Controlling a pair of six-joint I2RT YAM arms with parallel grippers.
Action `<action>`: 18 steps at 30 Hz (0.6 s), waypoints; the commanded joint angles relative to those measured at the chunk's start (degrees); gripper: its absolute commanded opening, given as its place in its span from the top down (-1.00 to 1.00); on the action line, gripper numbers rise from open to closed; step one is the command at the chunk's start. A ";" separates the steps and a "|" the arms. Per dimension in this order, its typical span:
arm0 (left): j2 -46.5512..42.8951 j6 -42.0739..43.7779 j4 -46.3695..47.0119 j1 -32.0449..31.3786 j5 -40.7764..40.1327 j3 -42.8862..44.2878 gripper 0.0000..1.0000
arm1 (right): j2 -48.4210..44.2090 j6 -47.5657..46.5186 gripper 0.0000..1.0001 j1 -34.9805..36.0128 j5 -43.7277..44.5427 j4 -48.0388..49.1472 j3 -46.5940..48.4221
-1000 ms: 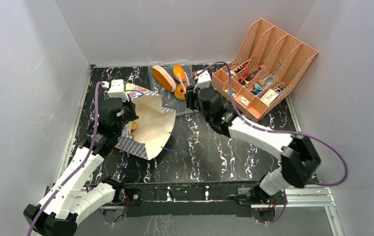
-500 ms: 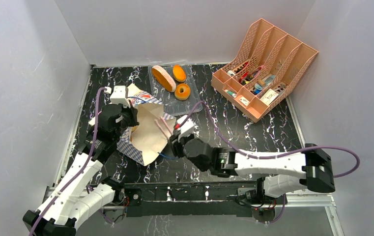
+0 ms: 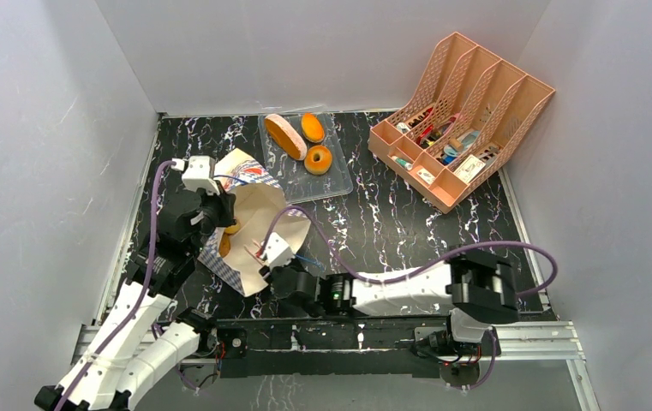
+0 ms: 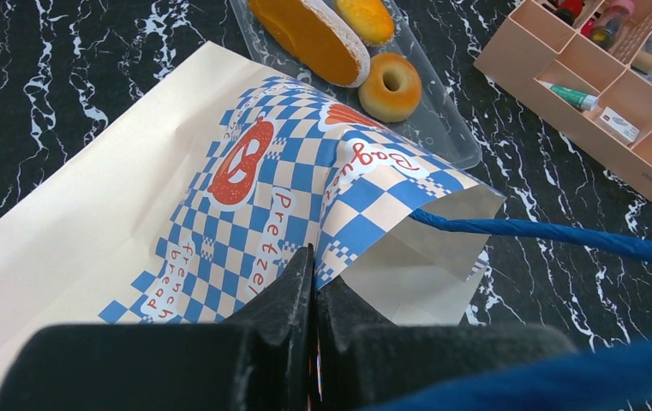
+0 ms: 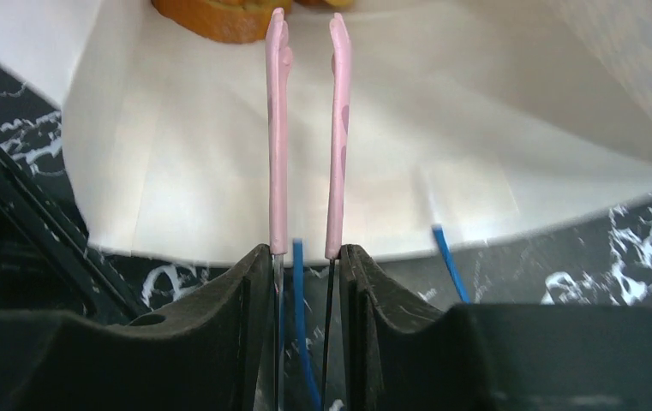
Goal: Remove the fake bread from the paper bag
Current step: Take out the fake bread from the paper bag.
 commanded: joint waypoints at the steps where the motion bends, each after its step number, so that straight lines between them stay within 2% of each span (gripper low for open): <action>1: -2.20 -0.76 -1.84 0.18 1.58 0.97 1.00 | 6.70 -2.51 0.39 -0.10 -0.59 4.52 9.93; 6: -3.73 -0.94 -3.50 0.20 1.85 1.87 1.00 | 12.26 -2.79 0.40 -2.50 -3.43 3.59 15.02; 18: -4.70 -1.00 -3.97 0.21 2.39 2.11 1.00 | 18.61 -5.98 0.39 -6.61 -8.54 0.16 21.50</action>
